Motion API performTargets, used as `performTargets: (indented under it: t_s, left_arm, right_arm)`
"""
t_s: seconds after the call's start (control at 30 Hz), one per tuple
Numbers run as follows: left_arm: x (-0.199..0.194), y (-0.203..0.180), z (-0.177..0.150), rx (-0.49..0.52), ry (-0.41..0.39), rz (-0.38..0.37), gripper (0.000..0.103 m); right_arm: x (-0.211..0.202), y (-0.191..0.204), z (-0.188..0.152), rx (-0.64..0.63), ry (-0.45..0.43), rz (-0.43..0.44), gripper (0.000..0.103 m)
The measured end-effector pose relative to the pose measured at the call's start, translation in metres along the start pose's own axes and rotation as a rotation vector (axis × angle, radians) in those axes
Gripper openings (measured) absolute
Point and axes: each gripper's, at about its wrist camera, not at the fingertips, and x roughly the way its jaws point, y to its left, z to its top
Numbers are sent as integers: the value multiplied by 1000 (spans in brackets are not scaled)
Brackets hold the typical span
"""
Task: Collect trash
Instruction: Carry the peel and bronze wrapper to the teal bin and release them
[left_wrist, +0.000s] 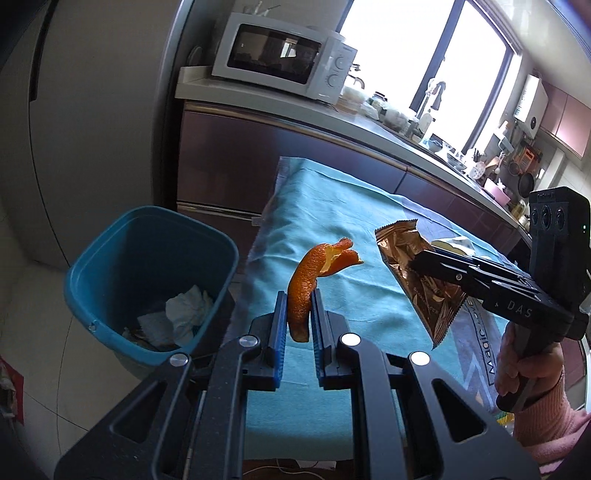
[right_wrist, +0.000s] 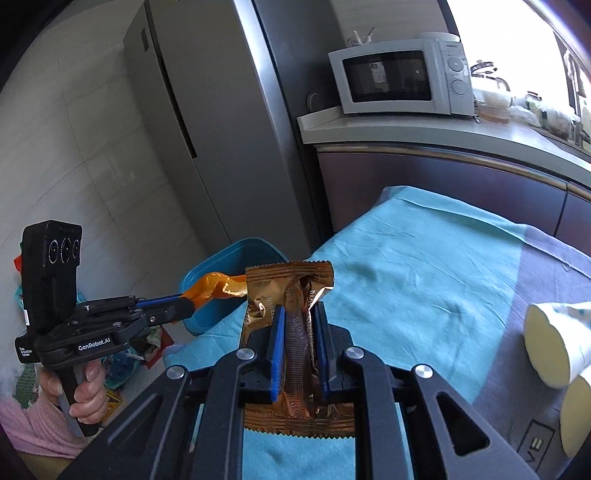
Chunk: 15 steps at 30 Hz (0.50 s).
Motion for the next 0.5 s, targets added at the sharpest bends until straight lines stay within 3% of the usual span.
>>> performTargets:
  t_s: [0.5]
  left_arm:
    - [-9, 64, 7, -125, -34, 139, 13]
  right_arm:
    - [69, 39, 44, -67, 68, 93, 16]
